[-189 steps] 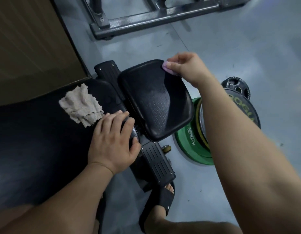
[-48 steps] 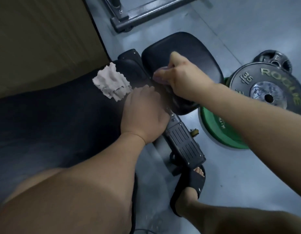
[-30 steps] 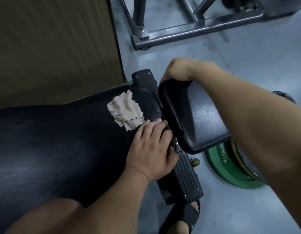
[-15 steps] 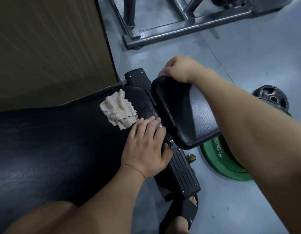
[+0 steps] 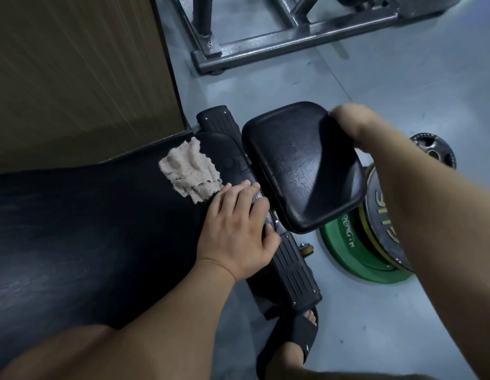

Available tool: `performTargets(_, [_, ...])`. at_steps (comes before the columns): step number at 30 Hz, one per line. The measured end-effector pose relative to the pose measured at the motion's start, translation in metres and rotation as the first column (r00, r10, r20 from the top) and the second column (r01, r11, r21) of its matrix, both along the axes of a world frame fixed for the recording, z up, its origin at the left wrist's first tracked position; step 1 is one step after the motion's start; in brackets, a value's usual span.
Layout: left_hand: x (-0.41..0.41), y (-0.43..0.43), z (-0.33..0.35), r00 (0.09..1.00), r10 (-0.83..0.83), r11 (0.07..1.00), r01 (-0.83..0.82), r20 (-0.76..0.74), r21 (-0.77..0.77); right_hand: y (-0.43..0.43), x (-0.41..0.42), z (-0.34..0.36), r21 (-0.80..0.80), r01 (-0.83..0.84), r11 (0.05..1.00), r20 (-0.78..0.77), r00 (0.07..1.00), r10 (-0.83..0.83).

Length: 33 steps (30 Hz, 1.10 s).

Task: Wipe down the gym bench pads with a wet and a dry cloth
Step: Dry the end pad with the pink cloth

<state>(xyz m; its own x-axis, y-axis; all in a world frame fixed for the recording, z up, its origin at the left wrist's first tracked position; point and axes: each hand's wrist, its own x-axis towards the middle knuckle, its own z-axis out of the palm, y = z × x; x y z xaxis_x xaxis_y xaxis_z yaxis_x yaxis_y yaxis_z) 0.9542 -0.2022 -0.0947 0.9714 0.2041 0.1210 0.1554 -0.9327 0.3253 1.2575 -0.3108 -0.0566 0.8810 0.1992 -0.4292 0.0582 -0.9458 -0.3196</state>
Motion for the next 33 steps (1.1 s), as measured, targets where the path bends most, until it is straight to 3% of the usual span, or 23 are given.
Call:
performTargets(3, [0.0,-0.001,0.0,1.0,0.004,1.0,-0.004,0.004,0.003,-0.043,-0.026,-0.009,0.008,0.119,0.993,0.033,0.992,-0.119])
performTargets(6, [0.0,-0.002,-0.001,1.0,0.009,1.0,-0.009,0.007,0.016,-0.061,-0.062,-0.017,0.19,0.18,0.965,0.205,0.954,-0.218])
performTargets(8, [-0.001,-0.002,-0.002,1.0,0.015,1.0,-0.015,0.007,0.021,-0.058,-0.089,-0.016,0.238,0.064,0.969,0.378,0.913,-0.154])
performTargets(10, [-0.001,-0.003,-0.002,1.0,0.018,0.999,-0.018,0.001,0.03,-0.049,-0.119,-0.015,0.204,-0.169,0.964,0.502,0.864,0.045])
performTargets(13, [0.0,-0.004,-0.002,1.0,0.023,0.999,-0.023,0.01,0.042,-0.04,-0.17,-0.016,0.143,-0.5,0.854,0.59,0.736,0.332])
performTargets(16, [-0.001,-0.003,-0.005,0.999,0.026,0.999,-0.027,0.029,0.043,-0.047,-0.173,-0.015,0.099,-0.622,0.777,0.629,0.644,0.435])
performTargets(21, [-0.002,-0.004,-0.005,0.998,0.037,0.997,-0.041,0.051,0.064,-0.001,-0.1,-0.018,-0.088,-0.43,0.899,0.585,0.708,0.396])
performTargets(23, [-0.001,-0.004,-0.002,0.998,0.049,0.997,-0.051,0.03,0.059,0.013,-0.103,-0.018,-0.088,-0.421,0.903,0.55,0.735,0.396])
performTargets(27, [-0.002,-0.005,0.006,0.999,0.048,0.999,-0.048,-0.017,0.018,-0.005,-0.15,-0.008,-0.082,-0.526,0.847,0.553,0.683,0.478])
performTargets(31, [0.002,0.01,0.028,0.997,0.038,0.943,-0.057,-0.065,-0.329,-0.024,-0.182,0.0,-0.042,-0.594,0.803,0.579,0.641,0.504])
performTargets(33, [0.0,0.023,0.043,0.992,0.105,0.929,-0.072,0.07,-0.363,-0.031,-0.197,0.001,0.051,-0.567,0.822,0.61,0.669,0.424])
